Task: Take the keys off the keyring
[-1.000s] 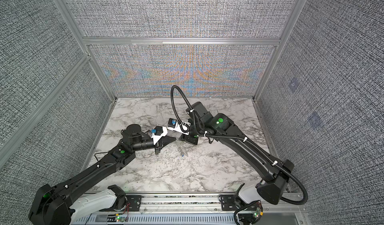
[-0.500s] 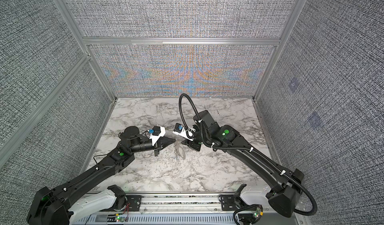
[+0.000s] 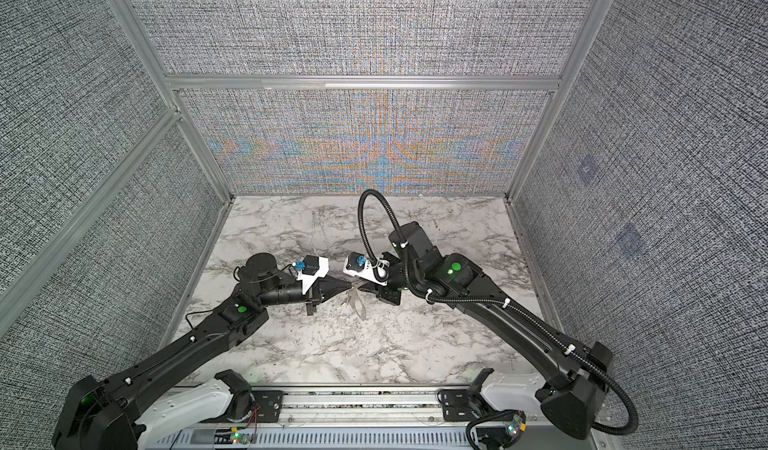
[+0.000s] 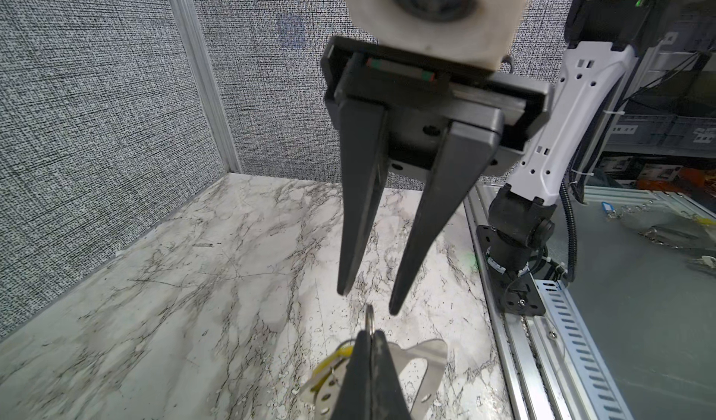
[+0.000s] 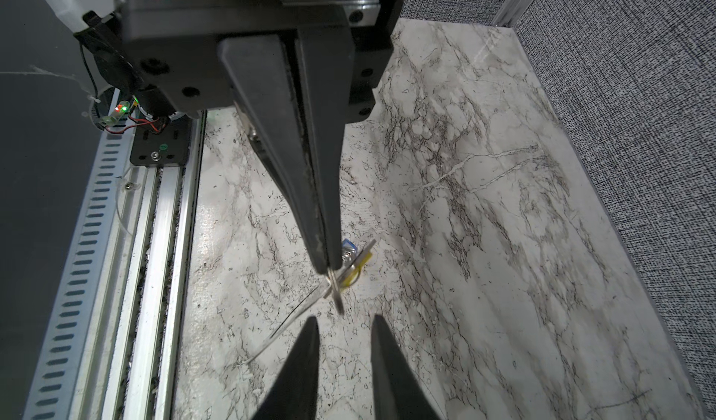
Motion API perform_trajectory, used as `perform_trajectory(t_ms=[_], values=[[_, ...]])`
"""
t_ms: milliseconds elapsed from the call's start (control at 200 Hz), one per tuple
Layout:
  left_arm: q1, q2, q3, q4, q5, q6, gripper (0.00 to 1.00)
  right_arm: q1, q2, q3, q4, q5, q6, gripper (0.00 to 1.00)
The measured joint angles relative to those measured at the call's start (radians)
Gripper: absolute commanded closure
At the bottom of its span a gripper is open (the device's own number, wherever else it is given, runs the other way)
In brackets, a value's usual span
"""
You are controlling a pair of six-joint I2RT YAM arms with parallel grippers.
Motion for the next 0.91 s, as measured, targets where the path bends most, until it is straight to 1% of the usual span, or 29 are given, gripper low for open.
perform_trajectory(t_ms=[225, 310, 580, 635, 640, 665, 685, 745, 790, 906], values=[[0.000, 0.015, 0.011, -0.007, 0.023, 0.023, 1.00, 0.000, 0.017, 0.010, -0.003, -0.024, -0.017, 0.86], [0.000, 0.018, 0.016, -0.008, 0.027, 0.027, 1.00, 0.000, 0.017, 0.010, -0.003, -0.030, -0.021, 0.92], [0.000, 0.031, 0.024, -0.009, 0.032, 0.037, 1.00, 0.000, 0.016, 0.010, -0.013, -0.032, -0.029, 1.00], [0.000, 0.034, 0.025, -0.010, 0.031, 0.037, 1.00, -0.001, 0.016, 0.010, -0.015, -0.030, -0.031, 1.00], [0.000, 0.035, 0.025, -0.011, 0.031, 0.037, 0.98, -0.001, 0.016, 0.010, -0.015, -0.030, -0.031, 1.00], [0.000, 0.035, 0.026, -0.014, 0.031, 0.042, 0.84, -0.001, 0.016, 0.010, -0.016, -0.030, -0.032, 1.00], [0.000, 0.034, 0.026, -0.016, 0.030, 0.048, 0.79, 0.000, 0.016, 0.010, -0.016, -0.030, -0.032, 1.00], [0.000, 0.022, 0.027, -0.038, 0.011, 0.064, 0.72, 0.000, 0.016, 0.010, -0.015, -0.031, -0.033, 1.00], [0.000, 0.004, 0.028, -0.061, -0.011, 0.075, 0.66, 0.000, 0.016, 0.010, -0.015, -0.032, -0.033, 1.00], [0.000, -0.058, 0.026, -0.106, -0.089, 0.130, 0.60, 0.000, 0.015, 0.006, -0.015, -0.039, -0.033, 1.00]])
